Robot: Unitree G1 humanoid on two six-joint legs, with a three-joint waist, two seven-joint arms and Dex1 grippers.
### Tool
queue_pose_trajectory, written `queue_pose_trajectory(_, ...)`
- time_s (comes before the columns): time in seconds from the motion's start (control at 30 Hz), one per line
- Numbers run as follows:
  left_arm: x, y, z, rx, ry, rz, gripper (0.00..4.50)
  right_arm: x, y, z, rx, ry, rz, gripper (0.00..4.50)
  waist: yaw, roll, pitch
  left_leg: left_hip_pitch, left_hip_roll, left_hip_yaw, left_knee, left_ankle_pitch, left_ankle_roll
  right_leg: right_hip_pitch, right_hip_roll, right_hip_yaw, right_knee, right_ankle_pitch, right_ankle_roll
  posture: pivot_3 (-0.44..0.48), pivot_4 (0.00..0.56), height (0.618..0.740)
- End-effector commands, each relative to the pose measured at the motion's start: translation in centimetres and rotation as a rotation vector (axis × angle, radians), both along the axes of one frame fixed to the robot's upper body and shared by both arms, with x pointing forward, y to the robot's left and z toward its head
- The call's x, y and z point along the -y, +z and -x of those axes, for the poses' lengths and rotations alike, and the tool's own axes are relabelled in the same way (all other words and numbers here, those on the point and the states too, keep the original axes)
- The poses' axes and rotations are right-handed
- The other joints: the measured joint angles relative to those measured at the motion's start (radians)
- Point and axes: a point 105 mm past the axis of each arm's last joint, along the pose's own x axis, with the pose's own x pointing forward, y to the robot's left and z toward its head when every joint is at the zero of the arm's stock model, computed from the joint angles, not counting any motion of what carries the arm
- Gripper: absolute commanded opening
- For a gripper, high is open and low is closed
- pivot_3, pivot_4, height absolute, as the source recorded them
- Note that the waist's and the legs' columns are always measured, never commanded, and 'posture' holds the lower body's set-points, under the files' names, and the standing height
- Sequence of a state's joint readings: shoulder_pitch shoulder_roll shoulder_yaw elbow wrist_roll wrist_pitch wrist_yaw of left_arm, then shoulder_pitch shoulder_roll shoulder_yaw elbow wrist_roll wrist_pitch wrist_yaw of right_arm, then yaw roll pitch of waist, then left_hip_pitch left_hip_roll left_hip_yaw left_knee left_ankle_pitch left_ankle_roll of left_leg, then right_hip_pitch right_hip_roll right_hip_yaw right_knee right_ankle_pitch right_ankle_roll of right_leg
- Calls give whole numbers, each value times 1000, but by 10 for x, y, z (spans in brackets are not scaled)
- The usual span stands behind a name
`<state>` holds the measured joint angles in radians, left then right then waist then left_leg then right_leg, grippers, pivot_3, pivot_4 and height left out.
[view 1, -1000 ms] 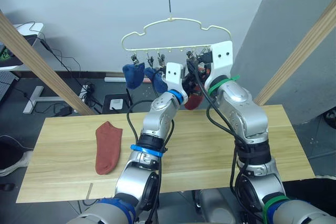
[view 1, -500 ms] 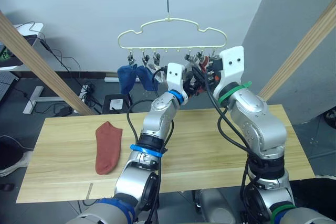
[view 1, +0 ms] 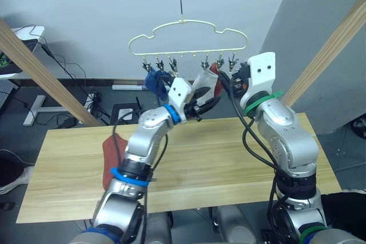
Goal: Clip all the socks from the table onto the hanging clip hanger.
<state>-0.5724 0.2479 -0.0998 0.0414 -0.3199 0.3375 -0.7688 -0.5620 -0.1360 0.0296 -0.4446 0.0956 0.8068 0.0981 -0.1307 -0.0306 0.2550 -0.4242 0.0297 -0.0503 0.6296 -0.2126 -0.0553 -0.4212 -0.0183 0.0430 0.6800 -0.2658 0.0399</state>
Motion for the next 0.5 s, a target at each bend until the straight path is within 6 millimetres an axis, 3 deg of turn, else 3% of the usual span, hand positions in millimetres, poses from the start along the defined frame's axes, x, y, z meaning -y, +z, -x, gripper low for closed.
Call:
queue_pose_trajectory(0.03, -6, 18, 16, 33, -81, 8, 2453, 3, 13, 1, 55, -23, -25, 3433, -2, 0, 0, 0, 0, 0, 0, 0, 0, 0, 0, 0, 0, 0, 0, -197, 234, 740)
queue_pose_trajectory(0.1, -16, 21, 18, 35, -84, -9, 2453, 4, 13, 0, 50, -26, -30, 3433, -3, 0, 0, 0, 0, 0, 0, 0, 0, 0, 0, 0, 0, 0, 0, -191, 232, 740)
queue_pose_trajectory(0.2, -25, 26, 18, 43, -75, -32, 2485, 3, 11, -1, 42, -22, -36, 2838, -3, 0, 0, 0, 0, 0, 0, 0, 0, 0, 0, 0, 0, 0, 0, -185, 231, 740)
queue_pose_trajectory(0.27, -27, 27, 18, 45, -71, -37, 2485, 1, 10, -3, 34, -18, -36, 2196, -4, 0, 0, 0, 0, 0, 0, 0, 0, 0, 0, 0, 0, 0, 0, -182, 231, 740)
queue_pose_trajectory(0.5, -29, 28, 20, 45, -66, -42, 2485, -3, 8, -12, 16, -28, -37, 2196, -5, 0, 0, 0, 0, 0, 0, 0, 0, 0, 0, 0, 0, 0, 0, -181, 232, 740)
